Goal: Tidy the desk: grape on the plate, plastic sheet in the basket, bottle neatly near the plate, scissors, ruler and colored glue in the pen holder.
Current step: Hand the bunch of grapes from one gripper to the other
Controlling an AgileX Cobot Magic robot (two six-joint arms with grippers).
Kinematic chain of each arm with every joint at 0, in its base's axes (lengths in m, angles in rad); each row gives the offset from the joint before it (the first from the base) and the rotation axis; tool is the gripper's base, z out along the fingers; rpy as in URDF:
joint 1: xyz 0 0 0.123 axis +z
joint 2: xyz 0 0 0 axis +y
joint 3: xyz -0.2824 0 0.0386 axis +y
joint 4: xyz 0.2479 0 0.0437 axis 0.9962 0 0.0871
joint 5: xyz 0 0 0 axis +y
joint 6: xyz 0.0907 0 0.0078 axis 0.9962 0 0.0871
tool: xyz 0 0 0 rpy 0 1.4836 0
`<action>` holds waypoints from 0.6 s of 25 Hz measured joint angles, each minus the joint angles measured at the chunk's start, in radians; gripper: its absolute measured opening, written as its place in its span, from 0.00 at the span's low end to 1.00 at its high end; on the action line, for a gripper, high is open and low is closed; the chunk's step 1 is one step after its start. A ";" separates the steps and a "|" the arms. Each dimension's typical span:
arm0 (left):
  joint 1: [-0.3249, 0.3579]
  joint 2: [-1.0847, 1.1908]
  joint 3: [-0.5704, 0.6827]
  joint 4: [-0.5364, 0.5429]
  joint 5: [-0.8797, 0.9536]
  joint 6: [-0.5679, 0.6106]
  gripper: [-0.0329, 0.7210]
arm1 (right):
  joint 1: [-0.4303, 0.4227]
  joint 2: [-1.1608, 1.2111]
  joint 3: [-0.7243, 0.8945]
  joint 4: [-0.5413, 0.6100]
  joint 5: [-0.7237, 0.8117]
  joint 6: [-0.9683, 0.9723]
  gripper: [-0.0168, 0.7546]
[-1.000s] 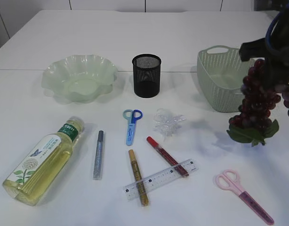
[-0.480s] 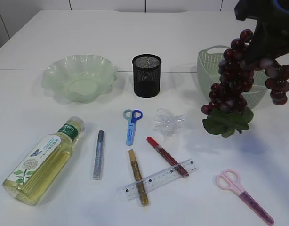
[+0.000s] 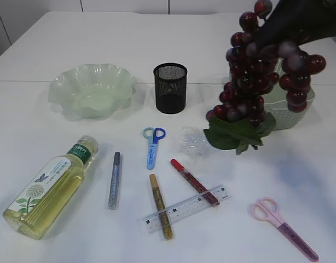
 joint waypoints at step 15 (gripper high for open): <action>0.000 0.449 -0.002 -0.895 0.020 1.047 0.72 | 0.044 0.000 0.000 0.179 0.000 -0.094 0.18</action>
